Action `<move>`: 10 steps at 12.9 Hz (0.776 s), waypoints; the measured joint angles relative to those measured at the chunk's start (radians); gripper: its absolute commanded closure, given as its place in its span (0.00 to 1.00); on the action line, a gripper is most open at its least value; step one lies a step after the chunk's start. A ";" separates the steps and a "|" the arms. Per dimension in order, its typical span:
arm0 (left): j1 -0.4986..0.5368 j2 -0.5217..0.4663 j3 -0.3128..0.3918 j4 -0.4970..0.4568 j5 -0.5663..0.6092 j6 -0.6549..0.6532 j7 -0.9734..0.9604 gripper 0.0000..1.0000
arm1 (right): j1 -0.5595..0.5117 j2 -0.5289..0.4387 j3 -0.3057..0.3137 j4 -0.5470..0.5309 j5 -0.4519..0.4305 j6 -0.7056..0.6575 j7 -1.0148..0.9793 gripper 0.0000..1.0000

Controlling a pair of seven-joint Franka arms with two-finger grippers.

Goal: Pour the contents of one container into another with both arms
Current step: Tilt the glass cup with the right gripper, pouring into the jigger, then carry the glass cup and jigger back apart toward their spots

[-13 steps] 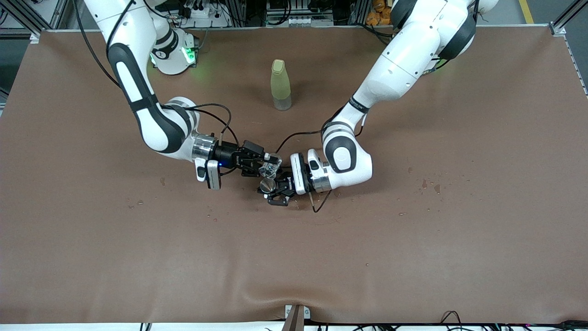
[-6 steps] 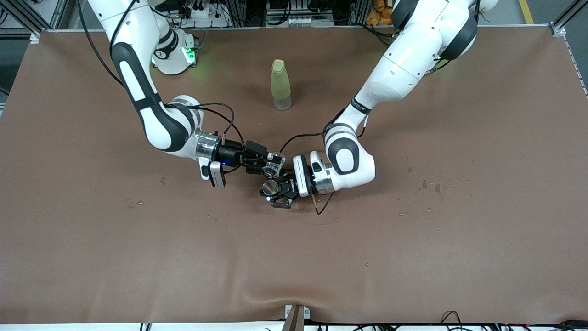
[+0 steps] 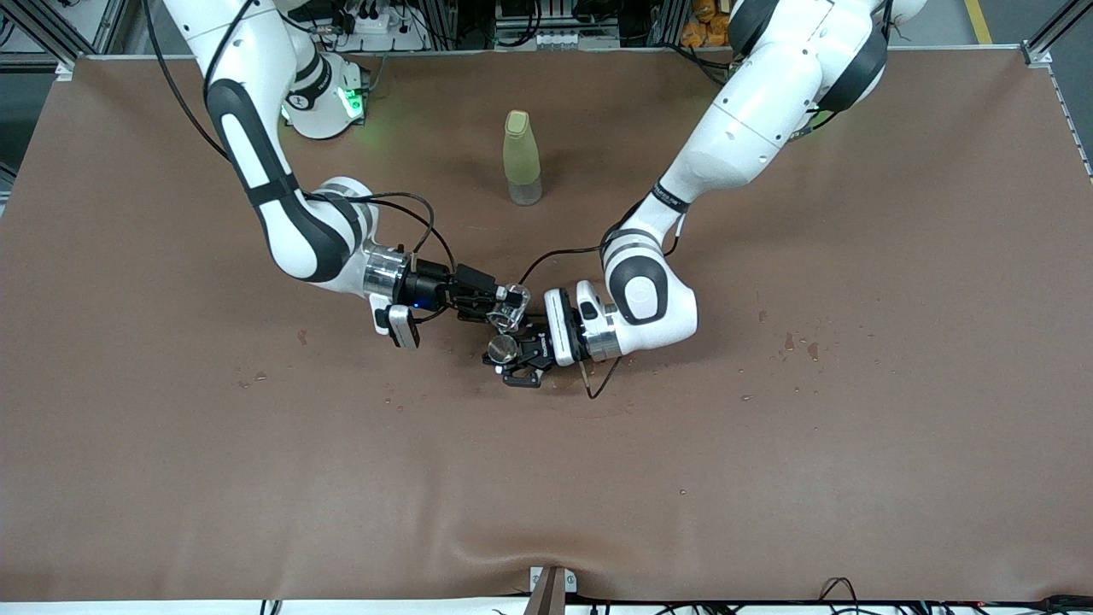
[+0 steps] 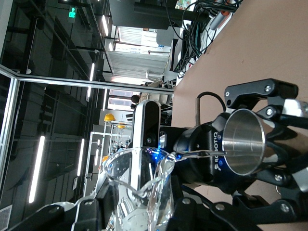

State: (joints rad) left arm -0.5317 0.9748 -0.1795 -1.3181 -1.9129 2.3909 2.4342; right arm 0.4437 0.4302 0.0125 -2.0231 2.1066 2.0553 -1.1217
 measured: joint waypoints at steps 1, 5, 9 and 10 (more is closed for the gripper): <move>0.000 0.000 0.000 0.000 0.000 0.000 0.000 1.00 | 0.000 0.000 -0.001 0.000 0.001 0.000 0.012 1.00; 0.000 0.000 0.000 0.000 0.000 0.000 0.000 1.00 | 0.000 0.000 -0.001 0.003 0.007 0.000 0.101 1.00; 0.000 0.000 0.000 0.000 0.000 0.000 0.000 1.00 | 0.000 0.000 -0.005 0.012 0.009 0.000 0.188 1.00; 0.000 0.000 0.000 0.000 0.000 0.000 0.000 1.00 | 0.000 0.000 -0.007 0.014 0.009 0.000 0.223 1.00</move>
State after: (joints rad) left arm -0.5317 0.9748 -0.1795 -1.3179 -1.9129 2.3909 2.4342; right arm 0.4435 0.4302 0.0056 -2.0091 2.1157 2.0553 -0.8985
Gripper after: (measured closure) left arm 0.899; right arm 0.507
